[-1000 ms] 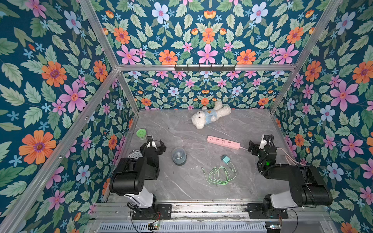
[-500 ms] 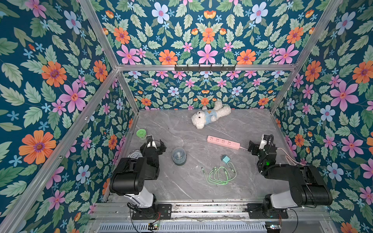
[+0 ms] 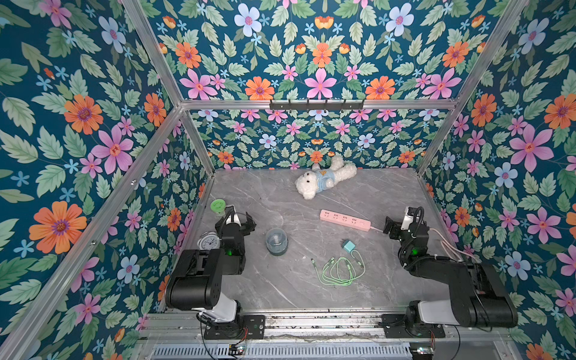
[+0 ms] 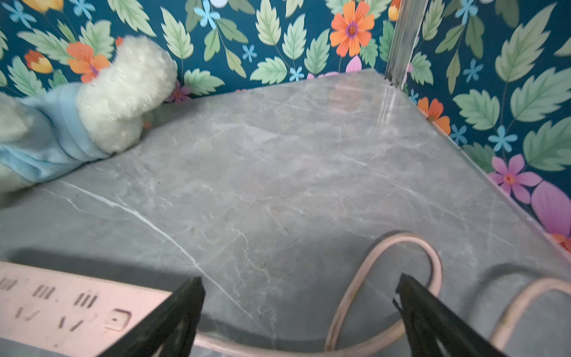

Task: Charge the cordless meat grinders
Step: Pick up the plug from the center of the board.

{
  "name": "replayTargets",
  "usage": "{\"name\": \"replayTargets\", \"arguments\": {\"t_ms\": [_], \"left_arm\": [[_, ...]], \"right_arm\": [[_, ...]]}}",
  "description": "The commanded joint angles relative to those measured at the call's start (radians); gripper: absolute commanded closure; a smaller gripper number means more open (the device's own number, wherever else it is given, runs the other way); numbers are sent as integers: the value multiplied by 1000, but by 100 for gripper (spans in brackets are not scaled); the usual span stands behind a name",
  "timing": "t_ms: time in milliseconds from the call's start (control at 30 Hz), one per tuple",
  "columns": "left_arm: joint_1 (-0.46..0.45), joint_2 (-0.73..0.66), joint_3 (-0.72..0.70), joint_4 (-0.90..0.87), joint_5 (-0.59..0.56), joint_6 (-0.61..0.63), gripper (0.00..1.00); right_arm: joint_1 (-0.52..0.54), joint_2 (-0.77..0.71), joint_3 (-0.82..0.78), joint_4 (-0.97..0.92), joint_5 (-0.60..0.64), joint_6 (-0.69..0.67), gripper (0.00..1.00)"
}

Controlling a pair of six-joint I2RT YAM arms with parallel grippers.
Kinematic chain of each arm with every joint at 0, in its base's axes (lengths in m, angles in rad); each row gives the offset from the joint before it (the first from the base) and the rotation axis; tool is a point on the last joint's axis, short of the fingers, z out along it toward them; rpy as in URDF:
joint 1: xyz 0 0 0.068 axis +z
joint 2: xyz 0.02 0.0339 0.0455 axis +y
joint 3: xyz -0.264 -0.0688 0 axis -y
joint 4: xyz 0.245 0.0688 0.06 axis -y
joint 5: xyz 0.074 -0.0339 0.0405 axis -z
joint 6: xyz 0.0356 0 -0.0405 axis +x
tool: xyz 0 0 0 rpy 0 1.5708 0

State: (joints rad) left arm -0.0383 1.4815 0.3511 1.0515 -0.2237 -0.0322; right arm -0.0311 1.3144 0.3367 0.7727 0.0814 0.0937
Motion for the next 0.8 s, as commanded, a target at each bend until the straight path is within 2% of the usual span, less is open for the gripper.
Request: {"name": "replayTargets", "arguments": {"t_ms": [0,133,267,367,500,767], "left_arm": [[0,-95,60,-215,-2,-5,1],[-5,-246,148,-447,44,-50,1],[-15,-327,240,-642,133,-149,1],[-50,-354,262,-698,200,-230,1],[-103,-368,272,-740,227,-297,1],[-221,-364,288,-788,260,-342,1]], "right_arm": [[0,-102,69,-227,-24,1,1],[3,-161,180,-459,-189,-1,1],[47,-159,283,-687,-239,-55,1],[122,-142,314,-761,-292,-94,1],[239,-76,385,-900,-333,-148,3],[390,91,480,-1096,-342,-218,7]]}}
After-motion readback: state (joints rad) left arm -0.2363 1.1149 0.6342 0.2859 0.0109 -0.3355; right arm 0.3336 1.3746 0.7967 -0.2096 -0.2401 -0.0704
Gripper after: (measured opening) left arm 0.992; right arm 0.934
